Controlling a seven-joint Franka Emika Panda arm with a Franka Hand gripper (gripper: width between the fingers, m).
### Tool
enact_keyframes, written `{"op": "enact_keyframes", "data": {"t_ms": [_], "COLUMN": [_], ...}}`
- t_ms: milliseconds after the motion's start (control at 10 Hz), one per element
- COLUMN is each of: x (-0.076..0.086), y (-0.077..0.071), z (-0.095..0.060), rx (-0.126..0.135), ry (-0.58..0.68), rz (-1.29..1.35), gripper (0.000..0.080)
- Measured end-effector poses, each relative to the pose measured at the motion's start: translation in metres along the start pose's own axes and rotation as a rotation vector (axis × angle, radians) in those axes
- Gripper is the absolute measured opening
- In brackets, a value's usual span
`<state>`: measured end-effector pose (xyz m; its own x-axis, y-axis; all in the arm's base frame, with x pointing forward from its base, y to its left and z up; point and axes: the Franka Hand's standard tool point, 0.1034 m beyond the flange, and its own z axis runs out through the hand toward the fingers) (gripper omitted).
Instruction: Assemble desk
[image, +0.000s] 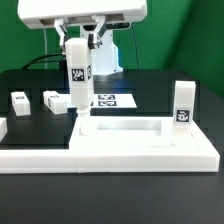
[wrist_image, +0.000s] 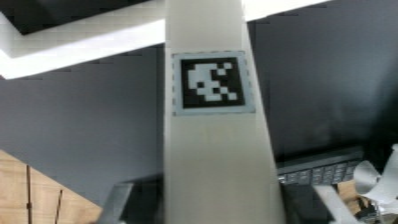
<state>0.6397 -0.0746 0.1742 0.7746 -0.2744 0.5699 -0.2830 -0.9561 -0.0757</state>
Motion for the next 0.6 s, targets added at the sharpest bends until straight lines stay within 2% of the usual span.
{"op": "enact_keyframes", "data": {"t_ms": [100, 400, 600], "x": [-0.004, -0.018, -0.020], "y": [-0.001, -0.004, -0.008], "z": [0.010, 0.023, 0.027], "rx": [-0.003, -0.007, -0.006], "ry": [-0.008, -0.034, -0.037], "rz": [-0.004, -0.015, -0.020], "gripper": [0.0290, 0.0290, 0.0290]}}
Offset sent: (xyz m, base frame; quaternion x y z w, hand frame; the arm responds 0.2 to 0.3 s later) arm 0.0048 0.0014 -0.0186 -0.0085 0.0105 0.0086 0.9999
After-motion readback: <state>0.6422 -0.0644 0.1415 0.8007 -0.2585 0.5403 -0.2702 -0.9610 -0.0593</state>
